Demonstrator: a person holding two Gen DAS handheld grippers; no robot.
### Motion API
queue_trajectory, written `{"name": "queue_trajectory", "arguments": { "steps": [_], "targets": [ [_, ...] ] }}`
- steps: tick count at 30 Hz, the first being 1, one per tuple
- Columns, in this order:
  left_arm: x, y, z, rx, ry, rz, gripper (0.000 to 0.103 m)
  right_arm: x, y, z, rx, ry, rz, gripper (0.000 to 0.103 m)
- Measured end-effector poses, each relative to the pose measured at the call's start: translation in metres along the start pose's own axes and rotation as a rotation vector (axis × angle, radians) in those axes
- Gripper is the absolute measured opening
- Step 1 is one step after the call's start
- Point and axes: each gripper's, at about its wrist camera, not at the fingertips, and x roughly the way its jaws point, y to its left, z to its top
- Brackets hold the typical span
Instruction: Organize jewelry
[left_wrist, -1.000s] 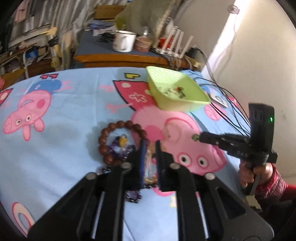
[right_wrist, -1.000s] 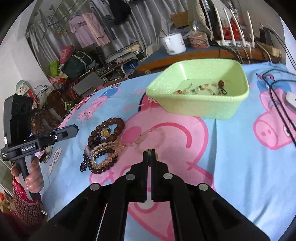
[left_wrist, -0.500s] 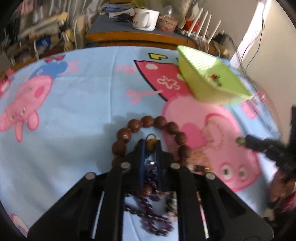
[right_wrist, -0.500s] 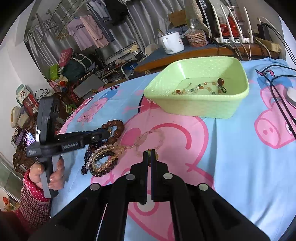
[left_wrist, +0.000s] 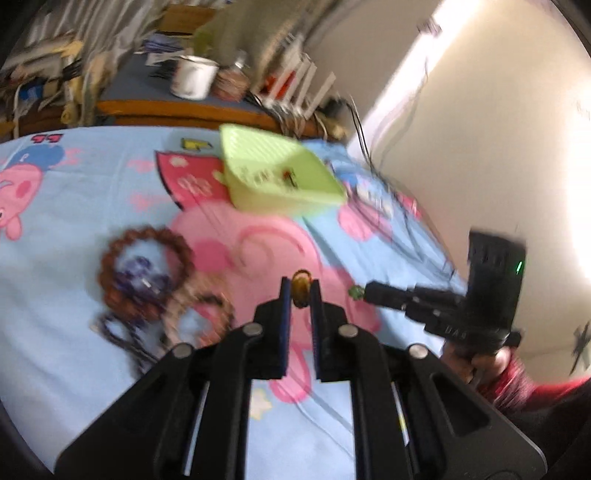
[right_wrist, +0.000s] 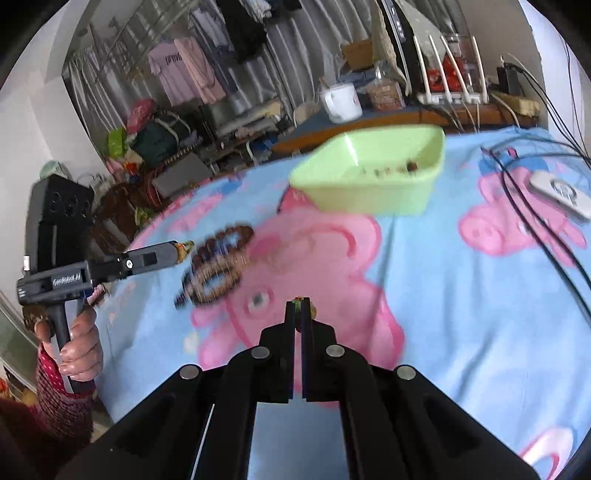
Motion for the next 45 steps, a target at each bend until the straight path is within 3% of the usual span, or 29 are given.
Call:
{"name": "queue_trajectory", "arguments": {
  "steps": [4, 7, 9, 10, 11, 16, 17, 18, 25, 27, 29, 31, 38, 45],
  "targets": [
    [0.03, -0.03, -0.034, 0.116, 0.078, 0.072, 0.009, 0.006, -0.001, -0.024, -0.016, 0.075, -0.03, 0.0],
    [0.043, -0.045, -0.052, 0.21, 0.106, 0.17, 0.01, 0.005, 0.006, -0.034, -0.068, 0.084, -0.069, 0.0],
    [0.045, -0.049, -0.059, 0.251, 0.117, 0.213, 0.022, 0.005, 0.01, -0.039, -0.111, 0.081, -0.087, 0.0],
    [0.044, -0.05, -0.06, 0.262, 0.11, 0.227, 0.037, 0.005, 0.014, -0.041, -0.134, 0.082, -0.096, 0.0],
    [0.043, -0.052, -0.061, 0.27, 0.098, 0.237, 0.043, 0.004, 0.018, -0.043, -0.165, 0.084, -0.107, 0.0],
    [0.033, -0.052, -0.059, 0.283, 0.072, 0.241, 0.043, 0.004, 0.029, -0.049, -0.243, 0.093, -0.104, 0.001],
    [0.033, -0.052, -0.059, 0.283, 0.075, 0.24, 0.043, 0.004, 0.032, -0.05, -0.267, 0.091, -0.109, 0.009],
    [0.034, -0.052, -0.059, 0.285, 0.08, 0.238, 0.043, 0.002, 0.035, -0.051, -0.285, 0.081, -0.124, 0.01],
    [0.046, -0.058, -0.057, 0.307, 0.101, 0.235, 0.043, 0.009, 0.039, -0.037, -0.318, 0.058, -0.167, 0.01],
    [0.053, -0.054, -0.057, 0.293, 0.124, 0.247, 0.041, 0.018, 0.033, -0.033, -0.293, 0.083, -0.157, 0.008],
    [0.057, -0.052, -0.057, 0.289, 0.124, 0.251, 0.02, 0.024, 0.028, -0.032, -0.283, 0.082, -0.154, 0.0],
    [0.058, -0.049, -0.053, 0.276, 0.138, 0.23, 0.008, 0.024, 0.026, -0.029, -0.276, 0.085, -0.164, 0.0],
    [0.047, -0.042, -0.004, 0.205, 0.091, 0.124, 0.008, 0.003, 0.015, 0.01, -0.211, -0.002, -0.11, 0.0],
    [0.057, -0.029, 0.093, 0.154, -0.008, 0.066, 0.008, -0.002, -0.023, 0.091, -0.105, -0.139, -0.116, 0.0]
  ]
}}
